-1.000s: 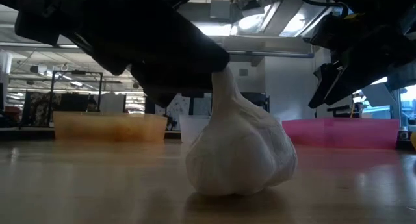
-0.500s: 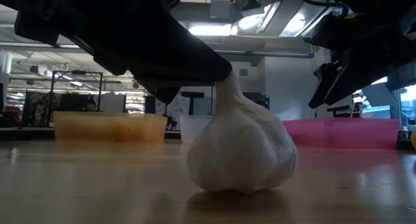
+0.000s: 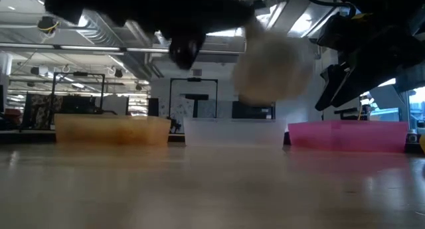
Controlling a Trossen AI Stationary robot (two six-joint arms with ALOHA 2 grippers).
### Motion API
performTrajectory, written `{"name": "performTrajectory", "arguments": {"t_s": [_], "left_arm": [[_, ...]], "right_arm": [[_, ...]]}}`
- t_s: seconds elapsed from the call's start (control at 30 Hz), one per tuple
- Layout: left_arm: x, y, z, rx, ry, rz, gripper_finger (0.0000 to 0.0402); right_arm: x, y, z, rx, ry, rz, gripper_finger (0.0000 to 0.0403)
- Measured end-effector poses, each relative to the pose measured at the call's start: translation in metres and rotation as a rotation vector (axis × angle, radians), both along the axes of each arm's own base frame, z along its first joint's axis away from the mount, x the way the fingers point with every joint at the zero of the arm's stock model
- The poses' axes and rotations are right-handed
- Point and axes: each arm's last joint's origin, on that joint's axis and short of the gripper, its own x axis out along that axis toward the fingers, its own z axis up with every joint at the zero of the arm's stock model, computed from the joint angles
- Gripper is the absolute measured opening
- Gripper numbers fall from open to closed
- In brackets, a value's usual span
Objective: Sort produce into baskets
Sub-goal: Put the white garlic into transparent bin
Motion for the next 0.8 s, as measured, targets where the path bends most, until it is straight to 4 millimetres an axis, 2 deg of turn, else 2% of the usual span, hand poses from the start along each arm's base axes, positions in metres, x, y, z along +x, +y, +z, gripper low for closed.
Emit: {"name": "performTrajectory", "arguments": {"t_s": [0.23, 0.4, 0.8], "left_arm": [[0.000, 0.027, 0.039, 0.040, -0.125, 0.048, 0.0007], [0.000, 0.047, 0.057, 0.065, -0.180, 0.102, 0.0007], [0.009, 0.107, 0.061, 0.115, -0.185, 0.289, 0.0006]], "right_arm": [[0.000, 0.000, 0.000, 0.002, 0.000, 0.002, 0.0280], [0.000, 0.000, 0.000, 0.002, -0.001, 0.002, 0.0280], [0.000, -0.003, 0.001, -0.084, -0.020, -0.079, 0.0280]]}}
